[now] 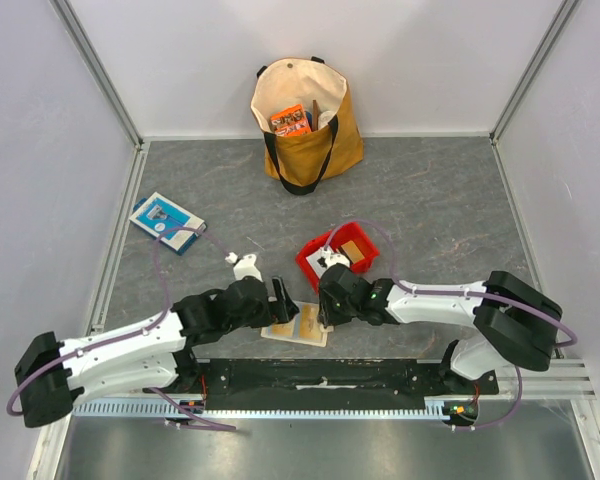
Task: Put the credit cards into the card holder
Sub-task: Close the card holder at the center of the board.
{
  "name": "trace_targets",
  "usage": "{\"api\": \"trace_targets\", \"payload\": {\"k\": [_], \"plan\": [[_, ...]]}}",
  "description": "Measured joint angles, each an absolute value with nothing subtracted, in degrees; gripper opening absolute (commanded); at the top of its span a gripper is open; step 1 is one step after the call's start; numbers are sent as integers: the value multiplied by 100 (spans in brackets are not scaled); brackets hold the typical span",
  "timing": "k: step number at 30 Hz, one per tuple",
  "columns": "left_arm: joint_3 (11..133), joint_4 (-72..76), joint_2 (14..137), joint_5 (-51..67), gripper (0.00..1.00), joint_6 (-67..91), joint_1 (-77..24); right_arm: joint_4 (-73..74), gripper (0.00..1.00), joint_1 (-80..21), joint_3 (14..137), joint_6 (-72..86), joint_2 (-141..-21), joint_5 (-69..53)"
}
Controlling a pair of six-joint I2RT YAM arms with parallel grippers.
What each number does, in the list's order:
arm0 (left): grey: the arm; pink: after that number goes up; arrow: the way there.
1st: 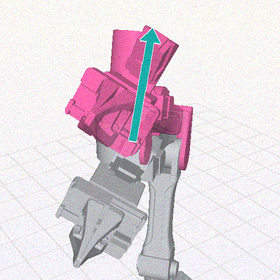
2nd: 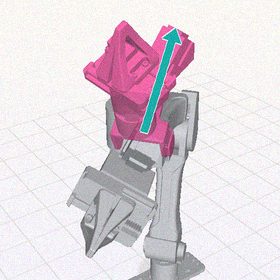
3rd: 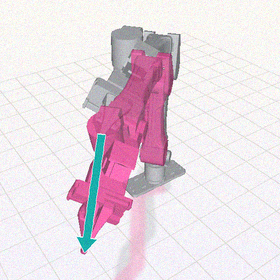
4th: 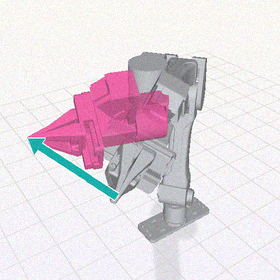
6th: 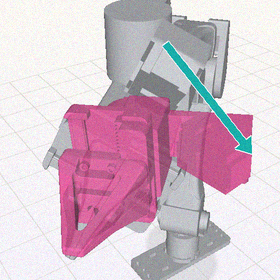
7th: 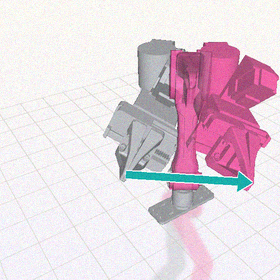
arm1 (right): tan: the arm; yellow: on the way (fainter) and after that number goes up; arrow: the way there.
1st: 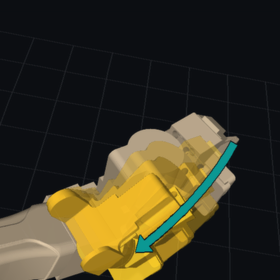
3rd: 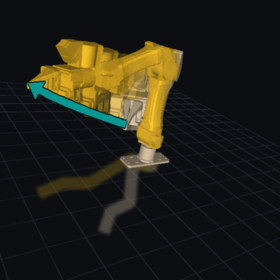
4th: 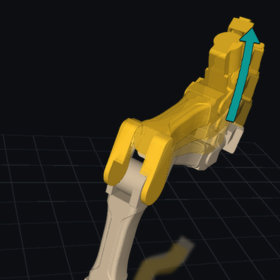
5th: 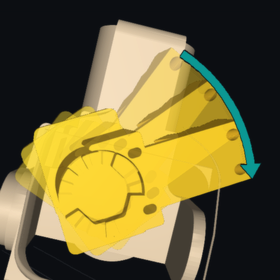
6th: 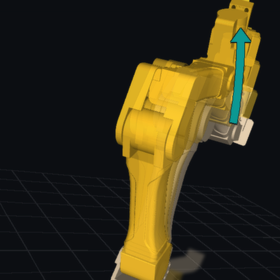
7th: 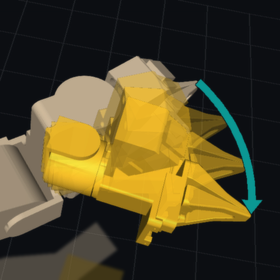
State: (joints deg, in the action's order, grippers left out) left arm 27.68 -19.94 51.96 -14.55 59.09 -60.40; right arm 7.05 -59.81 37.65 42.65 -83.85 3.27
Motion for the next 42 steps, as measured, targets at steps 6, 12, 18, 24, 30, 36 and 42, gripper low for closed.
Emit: {"api": "trace_targets", "payload": {"k": [6, 12, 18, 24, 30, 36, 42], "plan": [[2359, -2762, 4519, -1396, 98, 5931, -5428, 1035, 29, -6064, 4029, 4265, -8580, 543], [1776, -2689, 4193, -731, 91, 5848, -4644, 1044, 29, -6066, 4036, 4335, -8600, 567], [1498, -1638, 4554, 342, 77, 5614, -4073, 1068, 30, -6071, 4056, 4351, -8613, 582], [1376, -1079, 4821, 989, 62, 5395, -3876, 1068, 30, -6077, 4056, 4351, -8615, 589], [1181, -884, 4814, 1133, 41, 5297, -3741, 1066, 30, -6077, 4056, 4372, -8621, 591], [1020, -919, 4508, 1144, 21, 5304, -3719, 1070, 30, -6077, 4064, 4390, -8632, 591], [1052, -915, 4187, 1319, 3, 5306, -3721, 1074, 31, -6077, 4066, 4397, -8635, 593]]}}
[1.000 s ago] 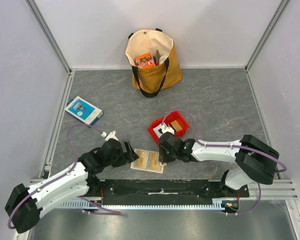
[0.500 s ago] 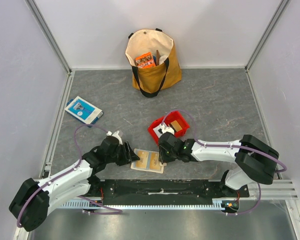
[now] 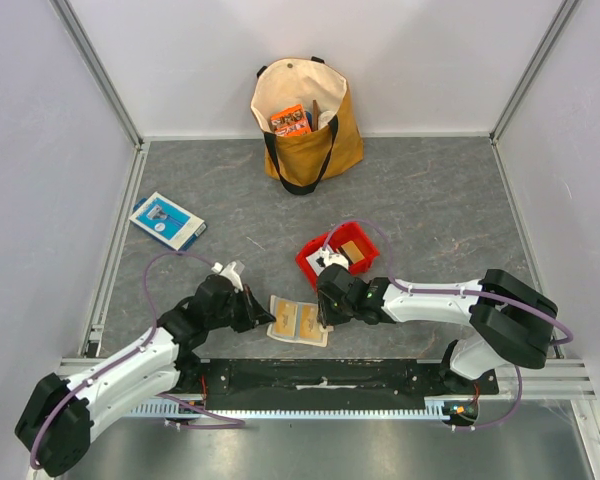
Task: Put the credit cards into the card holder
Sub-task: Close the card holder at the center of the board.
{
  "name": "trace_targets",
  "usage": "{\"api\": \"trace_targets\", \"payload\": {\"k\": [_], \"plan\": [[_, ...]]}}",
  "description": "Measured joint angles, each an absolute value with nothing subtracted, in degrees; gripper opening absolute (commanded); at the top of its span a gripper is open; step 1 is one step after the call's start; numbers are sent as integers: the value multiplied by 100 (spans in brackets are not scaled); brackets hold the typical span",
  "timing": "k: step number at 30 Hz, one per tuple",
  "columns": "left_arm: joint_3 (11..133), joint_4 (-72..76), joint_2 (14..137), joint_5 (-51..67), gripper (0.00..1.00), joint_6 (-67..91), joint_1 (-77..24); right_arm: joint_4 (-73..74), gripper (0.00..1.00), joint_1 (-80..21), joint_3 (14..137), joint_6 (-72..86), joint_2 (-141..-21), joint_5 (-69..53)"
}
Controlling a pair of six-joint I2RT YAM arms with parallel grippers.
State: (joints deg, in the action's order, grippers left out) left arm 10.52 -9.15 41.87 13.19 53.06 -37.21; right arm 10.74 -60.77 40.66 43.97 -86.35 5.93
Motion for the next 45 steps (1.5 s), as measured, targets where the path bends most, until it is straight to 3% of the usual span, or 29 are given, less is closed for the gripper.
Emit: {"api": "trace_targets", "payload": {"k": [13, 17, 23, 45], "plan": [[1721, -902, 4930, 1859, 2, 5157, -3728, 958, 37, -6090, 3966, 4545, -8525, 633], [2220, -1225, 5378, 1813, 2, 4919, -3780, 888, 43, -6090, 3734, 4622, -8259, 799], [2764, -1656, 5787, 1636, 2, 4637, -4053, 913, 45, -6090, 3417, 4805, -7577, 1146], [3817, -3253, 6351, -226, 2, 4442, -5076, 1352, 51, -6086, 2950, 5229, -6705, 1035]]}}
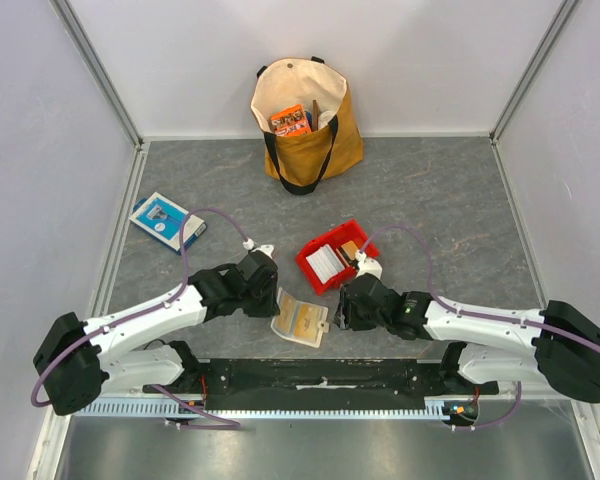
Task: Put the credit cards into the card holder
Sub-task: Close the card holder at the center of the board.
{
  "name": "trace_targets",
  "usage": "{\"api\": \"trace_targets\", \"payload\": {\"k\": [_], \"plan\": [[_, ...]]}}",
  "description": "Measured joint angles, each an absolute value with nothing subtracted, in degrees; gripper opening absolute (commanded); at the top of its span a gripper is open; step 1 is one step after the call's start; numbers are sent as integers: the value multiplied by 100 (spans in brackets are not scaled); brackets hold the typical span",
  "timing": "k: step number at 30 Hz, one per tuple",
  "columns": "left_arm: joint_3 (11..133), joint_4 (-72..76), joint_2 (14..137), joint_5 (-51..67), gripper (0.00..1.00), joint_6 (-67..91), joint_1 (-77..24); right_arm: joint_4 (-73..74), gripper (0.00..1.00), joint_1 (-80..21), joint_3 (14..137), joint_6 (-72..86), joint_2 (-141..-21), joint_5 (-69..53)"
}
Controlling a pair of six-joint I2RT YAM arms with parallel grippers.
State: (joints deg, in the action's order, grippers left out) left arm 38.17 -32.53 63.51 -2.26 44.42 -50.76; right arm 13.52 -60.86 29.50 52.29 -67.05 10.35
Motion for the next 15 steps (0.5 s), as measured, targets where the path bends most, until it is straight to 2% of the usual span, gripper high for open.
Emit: {"api": "trace_targets", "payload": {"k": [15], "plan": [[3942, -3769, 5983, -805, 2, 4748, -5277, 1251, 52, -6086, 3210, 5188, -6716, 637]]}}
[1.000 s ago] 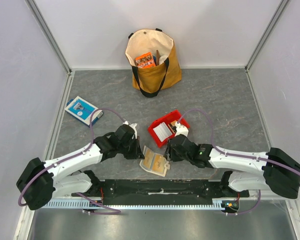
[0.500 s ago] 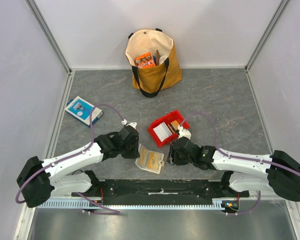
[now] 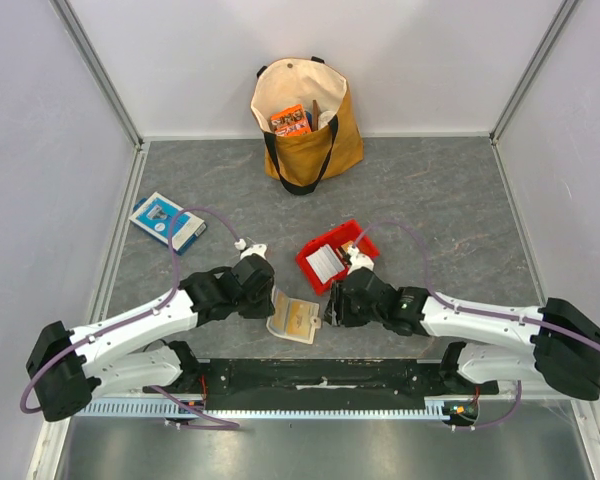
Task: Put the credit cards into the card holder
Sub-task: Close the card holder at the center of the board.
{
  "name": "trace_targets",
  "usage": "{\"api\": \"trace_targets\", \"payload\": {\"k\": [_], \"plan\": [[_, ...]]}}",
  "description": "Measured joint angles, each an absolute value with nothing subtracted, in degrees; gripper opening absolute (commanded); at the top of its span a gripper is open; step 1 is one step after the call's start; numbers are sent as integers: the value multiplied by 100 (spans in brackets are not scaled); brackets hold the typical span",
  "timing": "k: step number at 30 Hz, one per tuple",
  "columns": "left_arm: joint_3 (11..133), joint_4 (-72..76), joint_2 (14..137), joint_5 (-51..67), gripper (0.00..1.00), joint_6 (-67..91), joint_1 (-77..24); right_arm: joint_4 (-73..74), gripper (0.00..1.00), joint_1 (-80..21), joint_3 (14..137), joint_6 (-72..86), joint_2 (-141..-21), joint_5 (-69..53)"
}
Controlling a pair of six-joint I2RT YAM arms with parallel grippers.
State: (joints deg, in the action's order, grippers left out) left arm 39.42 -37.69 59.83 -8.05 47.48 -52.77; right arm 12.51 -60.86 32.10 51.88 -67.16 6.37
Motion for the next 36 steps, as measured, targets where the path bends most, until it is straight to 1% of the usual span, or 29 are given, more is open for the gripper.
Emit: {"api": "trace_targets", "payload": {"k": [3, 5, 8, 11, 17, 23, 27, 32, 36], "plan": [[3942, -3771, 5927, -851, 2, 4818, -5299, 1116, 53, -6099, 3413, 5205, -6984, 534], [3942, -3789, 5942, -893, 2, 4862, -5315, 1039, 57, -6152, 3573, 5212, -7234, 493], [3942, -3835, 6007, -941, 2, 4936, -5352, 1039, 59, -6388, 3870, 5253, -7710, 548], [3942, -3894, 6090, -1000, 2, 4998, -5387, 1166, 64, -6681, 4101, 5304, -8023, 799], [3944, -3898, 6130, -1048, 2, 5035, -5411, 1660, 64, -7065, 4652, 5360, -8466, 1459], [3944, -3900, 6134, -1050, 2, 5052, -5413, 2108, 56, -7157, 4978, 5404, -8807, 2040], [3944, -3898, 6134, -1055, 2, 5052, -5415, 2392, 43, -7157, 4991, 5448, -8858, 2314], [4007, -3959, 6213, -1157, 2, 5052, -5507, 2541, 22, -7157, 4991, 5516, -8855, 2480], [4278, -4117, 6534, -1374, 2, 5054, -5710, 2539, 15, -7157, 4910, 5586, -8768, 2545]]}}
